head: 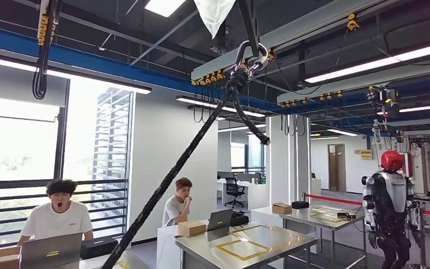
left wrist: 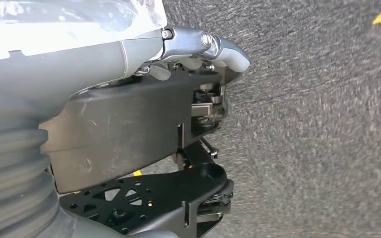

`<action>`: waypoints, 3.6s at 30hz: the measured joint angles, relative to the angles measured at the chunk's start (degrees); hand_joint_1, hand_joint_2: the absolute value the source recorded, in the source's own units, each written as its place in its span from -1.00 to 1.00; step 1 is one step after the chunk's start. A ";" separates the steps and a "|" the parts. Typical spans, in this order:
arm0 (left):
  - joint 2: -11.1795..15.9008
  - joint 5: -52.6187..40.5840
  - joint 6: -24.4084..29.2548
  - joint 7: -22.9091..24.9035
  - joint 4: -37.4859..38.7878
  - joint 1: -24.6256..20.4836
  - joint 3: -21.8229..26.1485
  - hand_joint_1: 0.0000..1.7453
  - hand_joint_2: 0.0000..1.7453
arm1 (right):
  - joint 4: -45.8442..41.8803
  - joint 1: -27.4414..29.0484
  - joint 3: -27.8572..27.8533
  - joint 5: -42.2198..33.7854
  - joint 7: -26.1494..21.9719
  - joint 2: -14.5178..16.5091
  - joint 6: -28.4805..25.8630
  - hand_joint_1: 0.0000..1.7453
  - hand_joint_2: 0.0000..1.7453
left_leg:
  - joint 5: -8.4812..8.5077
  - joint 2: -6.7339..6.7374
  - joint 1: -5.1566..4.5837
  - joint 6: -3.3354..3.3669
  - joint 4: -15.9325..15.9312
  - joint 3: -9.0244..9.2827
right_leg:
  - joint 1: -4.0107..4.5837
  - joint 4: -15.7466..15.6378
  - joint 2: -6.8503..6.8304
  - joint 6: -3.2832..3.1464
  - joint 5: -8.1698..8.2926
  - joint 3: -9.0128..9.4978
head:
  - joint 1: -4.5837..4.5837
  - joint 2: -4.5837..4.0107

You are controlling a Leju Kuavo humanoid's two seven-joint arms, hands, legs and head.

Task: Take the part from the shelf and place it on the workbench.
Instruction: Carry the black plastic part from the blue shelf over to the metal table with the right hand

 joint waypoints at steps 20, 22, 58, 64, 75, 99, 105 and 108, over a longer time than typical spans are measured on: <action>0.15 0.56 0.64 -0.16 -0.11 -0.04 -0.07 -1.00 1.00 | 0.15 0.08 0.13 -0.94 -0.27 0.06 0.21 1.00 1.00 | -0.16 3.71 0.27 -2.21 2.04 -1.05 | 0.16 -13.61 -4.56 -1.50 4.34 7.50 | 1.07 0.01; 0.13 0.64 0.68 -0.21 -0.11 -0.01 -0.08 -1.00 1.00 | 0.16 0.06 0.14 -1.33 -0.35 0.05 0.36 1.00 1.00 | -0.47 3.68 0.19 -2.27 1.41 -0.95 | 0.29 -13.54 -4.78 -1.46 4.17 7.49 | 0.99 0.01; 0.17 1.65 -0.38 -0.14 -0.10 -0.37 -0.99 -1.00 1.00 | 0.33 0.71 0.28 -1.73 -1.42 0.35 0.77 1.00 1.00 | -7.76 2.19 2.16 -4.24 15.52 -5.94 | -0.60 -13.05 -0.14 -2.61 4.16 7.21 | -0.24 0.00; 0.33 1.66 -0.43 -0.15 -0.04 -0.35 -1.08 -1.00 1.00 | 0.36 0.66 0.30 -1.73 -1.42 0.42 0.79 1.00 1.00 | 1.51 2.42 -0.27 0.54 5.36 -3.88 | 0.62 -13.97 -0.21 -2.60 1.88 10.57 | -0.32 0.02; 0.12 1.71 -0.30 -0.24 -0.02 -0.33 -1.21 -1.00 1.00 | 0.31 0.45 0.28 -1.75 -1.40 0.46 0.92 1.00 1.00 | -2.63 1.97 0.03 0.47 -0.85 3.48 | -0.06 -0.88 -0.05 0.59 0.01 -0.02 | -1.04 0.00; 0.20 2.55 -0.11 -0.58 0.07 -0.46 -1.40 -1.00 1.00 | 0.53 0.52 0.18 -2.00 -2.20 0.66 1.81 1.00 1.00 | -0.02 1.98 -0.27 -0.25 1.87 -1.61 | 0.15 -11.89 -0.04 -1.06 1.66 10.96 | -0.55 0.03; 0.10 2.48 -0.07 -0.59 0.07 -0.47 -1.42 -1.00 1.00 | 0.53 0.69 -0.03 -2.12 -2.45 0.66 1.78 1.00 1.00 | -2.03 1.81 -0.03 0.56 1.27 0.96 | 0.13 1.10 0.04 -0.06 -1.82 0.23 | -1.10 0.00; 0.03 2.46 -0.05 -0.52 0.07 -0.47 -1.42 -1.00 1.00 | 0.54 0.92 -0.13 -2.29 -2.52 0.64 1.77 1.00 1.00 | -3.75 1.68 -0.02 0.20 1.26 3.10 | 0.23 -6.44 0.04 -0.48 5.58 0.71 | -1.15 0.00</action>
